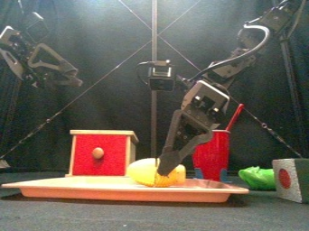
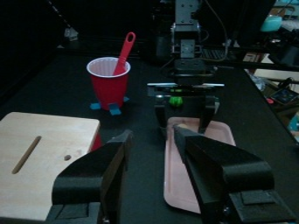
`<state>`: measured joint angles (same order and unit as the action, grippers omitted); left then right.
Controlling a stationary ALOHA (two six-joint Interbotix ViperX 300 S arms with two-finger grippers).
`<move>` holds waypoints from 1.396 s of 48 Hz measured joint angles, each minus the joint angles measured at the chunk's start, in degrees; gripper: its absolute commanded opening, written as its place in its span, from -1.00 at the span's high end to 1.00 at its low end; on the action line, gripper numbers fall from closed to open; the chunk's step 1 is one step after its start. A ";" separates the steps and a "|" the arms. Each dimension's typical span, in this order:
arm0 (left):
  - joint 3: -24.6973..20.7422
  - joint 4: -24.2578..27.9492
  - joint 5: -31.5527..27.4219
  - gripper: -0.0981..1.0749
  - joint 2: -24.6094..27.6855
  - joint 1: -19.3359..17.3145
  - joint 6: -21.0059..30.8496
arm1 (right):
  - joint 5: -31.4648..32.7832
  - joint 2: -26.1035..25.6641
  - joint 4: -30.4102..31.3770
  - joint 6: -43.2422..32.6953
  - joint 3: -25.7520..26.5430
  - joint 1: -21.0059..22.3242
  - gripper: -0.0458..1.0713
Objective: Grab corn
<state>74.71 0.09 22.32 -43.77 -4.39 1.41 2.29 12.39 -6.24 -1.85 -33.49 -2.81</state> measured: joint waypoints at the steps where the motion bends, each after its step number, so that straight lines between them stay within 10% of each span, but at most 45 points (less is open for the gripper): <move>1: 0.00 0.00 0.00 -0.56 0.00 0.09 0.00 | 0.09 0.00 0.09 0.00 0.09 0.00 -0.89; 40: 0.09 0.00 0.00 -0.56 0.00 0.09 0.00 | 0.35 0.18 0.53 0.00 0.26 0.00 -0.89; 67: 0.09 0.00 0.00 -0.56 0.00 0.09 0.00 | 1.49 0.18 0.70 0.00 0.79 0.09 -0.11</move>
<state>74.79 0.09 22.32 -43.77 -4.31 1.41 3.78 12.57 -5.54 -1.85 -32.70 -2.72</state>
